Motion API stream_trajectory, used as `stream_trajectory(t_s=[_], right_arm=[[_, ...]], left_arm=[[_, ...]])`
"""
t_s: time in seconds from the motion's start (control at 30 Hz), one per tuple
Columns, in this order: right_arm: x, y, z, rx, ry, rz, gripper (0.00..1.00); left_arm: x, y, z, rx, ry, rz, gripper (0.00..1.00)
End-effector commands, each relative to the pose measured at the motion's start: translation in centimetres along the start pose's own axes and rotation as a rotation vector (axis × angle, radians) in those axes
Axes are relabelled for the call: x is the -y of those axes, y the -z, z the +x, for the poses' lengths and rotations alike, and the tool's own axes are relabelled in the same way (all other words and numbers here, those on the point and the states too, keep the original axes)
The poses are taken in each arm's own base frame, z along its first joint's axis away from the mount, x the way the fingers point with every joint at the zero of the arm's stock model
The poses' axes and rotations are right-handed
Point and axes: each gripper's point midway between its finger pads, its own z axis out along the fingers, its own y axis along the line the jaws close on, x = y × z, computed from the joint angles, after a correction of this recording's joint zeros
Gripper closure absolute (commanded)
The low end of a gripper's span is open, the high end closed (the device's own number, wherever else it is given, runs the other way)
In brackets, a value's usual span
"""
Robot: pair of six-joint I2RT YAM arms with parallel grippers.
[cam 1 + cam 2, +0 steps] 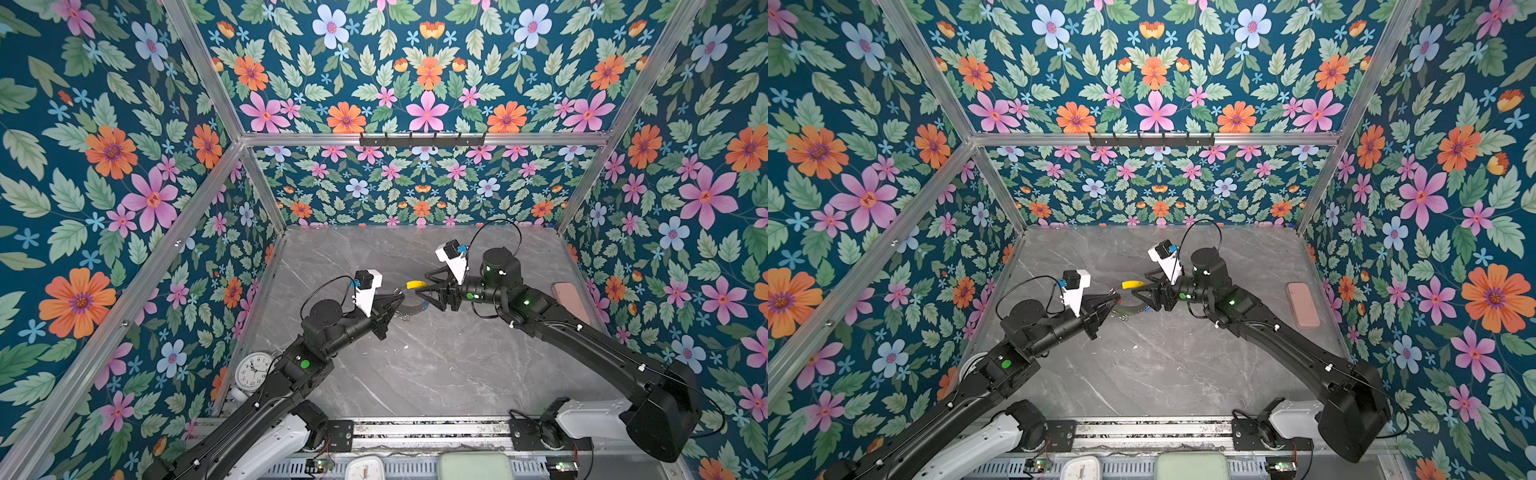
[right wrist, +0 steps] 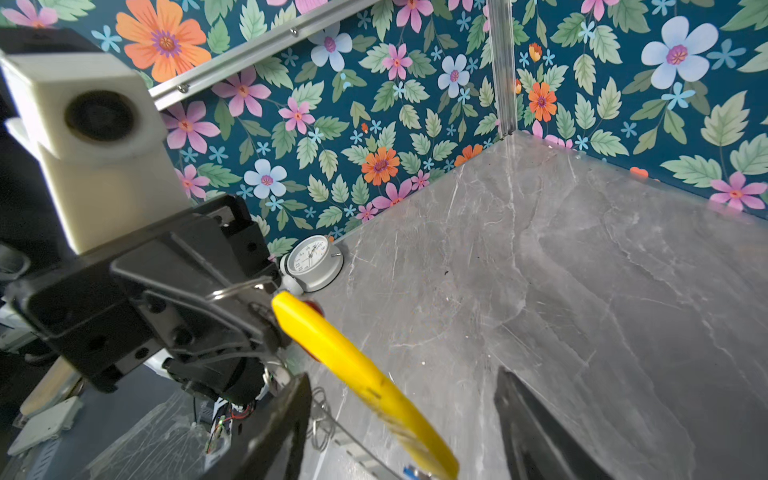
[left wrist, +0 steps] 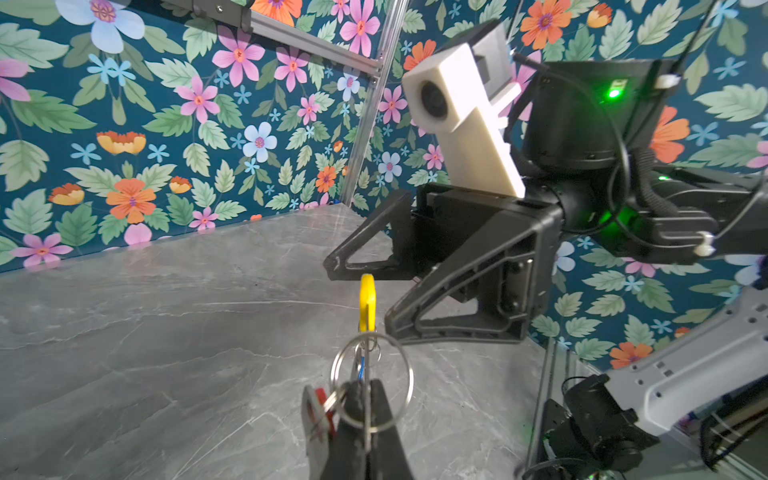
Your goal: Remove the keys from the keyring
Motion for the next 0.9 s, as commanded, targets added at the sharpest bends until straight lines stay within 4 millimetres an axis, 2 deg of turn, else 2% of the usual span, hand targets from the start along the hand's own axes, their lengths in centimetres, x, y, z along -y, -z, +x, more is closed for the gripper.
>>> stream_trajectory(t_s=[0.0,0.13,0.23,0.37,0.43,0.5,0.67,0.8,0.87], right_arm=[[-0.1,-0.1,1.0,-0.048,0.032,-0.012,0.28],[-1.6,-0.1,1.4,-0.077,0.040,-0.108,0.32],[-1.4,0.1,1.1,-0.065,0.035,-0.087,0.32],[-1.5,0.1,0.8,-0.049,0.018,-0.086,0.34],[-1.9,0.1,0.6,-0.044,0.017,-0.109,0.40],[-2.1,0.1,0.5,-0.042,0.018,-0.123,0.52],[-2.7,0.2,0.3,-0.035,0.026,-0.156,0.76],[-3.0,0.3,0.2,-0.041,0.021,-0.170,0.93],[-3.1,0.3,0.3,-0.045,0.018,-0.171,0.97]], left_arm=[[1.9,0.2,-1.6,0.073,0.018,0.103,1.00],[2.0,0.3,-1.5,0.066,0.023,0.111,1.00],[0.9,0.3,-1.7,0.068,0.036,0.040,1.00],[1.7,0.5,-1.8,0.074,0.040,0.084,1.00],[1.7,0.4,-1.7,0.073,0.040,0.090,1.00],[1.7,0.4,-1.5,0.069,0.042,0.092,1.00],[1.3,0.3,-1.5,0.070,0.053,0.069,1.00],[0.6,0.3,-1.3,0.074,0.072,0.035,0.87],[0.3,0.3,-1.3,0.075,0.082,0.015,0.81]])
